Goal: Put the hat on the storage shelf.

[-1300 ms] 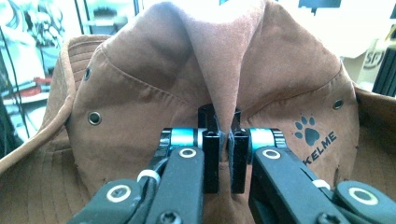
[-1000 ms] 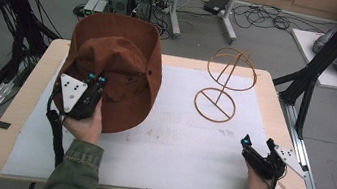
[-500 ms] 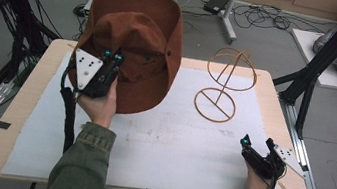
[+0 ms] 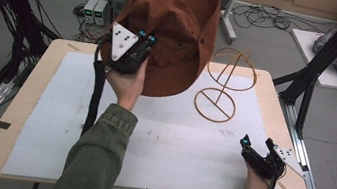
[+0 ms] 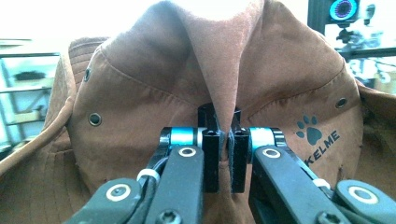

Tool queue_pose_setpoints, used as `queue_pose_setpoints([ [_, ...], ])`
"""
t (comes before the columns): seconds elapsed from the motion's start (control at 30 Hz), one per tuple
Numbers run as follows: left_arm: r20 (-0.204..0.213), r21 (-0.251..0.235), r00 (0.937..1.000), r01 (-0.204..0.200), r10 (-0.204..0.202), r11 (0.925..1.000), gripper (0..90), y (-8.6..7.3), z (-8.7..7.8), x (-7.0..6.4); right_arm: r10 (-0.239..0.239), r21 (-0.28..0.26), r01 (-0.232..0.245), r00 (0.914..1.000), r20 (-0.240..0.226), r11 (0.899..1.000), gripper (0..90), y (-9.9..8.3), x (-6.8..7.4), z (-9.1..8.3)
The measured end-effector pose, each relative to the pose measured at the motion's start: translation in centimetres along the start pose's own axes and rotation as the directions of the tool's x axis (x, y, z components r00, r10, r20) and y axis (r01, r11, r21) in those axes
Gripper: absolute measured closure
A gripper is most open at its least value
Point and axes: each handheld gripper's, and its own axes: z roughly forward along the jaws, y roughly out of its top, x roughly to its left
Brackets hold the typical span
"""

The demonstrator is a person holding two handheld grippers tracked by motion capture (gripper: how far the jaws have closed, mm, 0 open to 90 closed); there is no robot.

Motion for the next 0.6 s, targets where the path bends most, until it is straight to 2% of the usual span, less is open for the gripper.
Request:
queue_pose_setpoints([
  [0.1, 0.047, 0.003, 0.9989, -0.002, 0.002, 1.0000, 87.6, -0.1, 1.8, -1.2, 0.007, -0.004, -0.007, 1.0000, -0.002, 1.000, 10.7, 0.0, 0.0, 0.0],
  [0.2, 0.109, 0.005, 0.9940, 0.006, -0.006, 1.0000, 87.6, -0.5, 3.7, -2.4, -0.003, 0.000, 0.003, 1.0000, -0.007, 1.000, 10.7, 0.0, 0.0, 0.0],
  [0.37, 0.197, -0.015, 0.9805, 0.004, -0.001, 0.9999, 87.6, -1.1, 6.5, -4.4, 0.002, 0.003, -0.002, 0.9999, -0.010, 1.000, 10.7, -0.1, -0.1, 0.1],
  [0.6, 0.265, -0.035, 0.9636, 0.046, -0.036, 0.9983, 87.6, -0.5, 9.9, -7.0, 0.009, 0.014, -0.009, 0.9998, -0.017, 1.000, 10.7, -0.2, 0.1, 0.5],
])
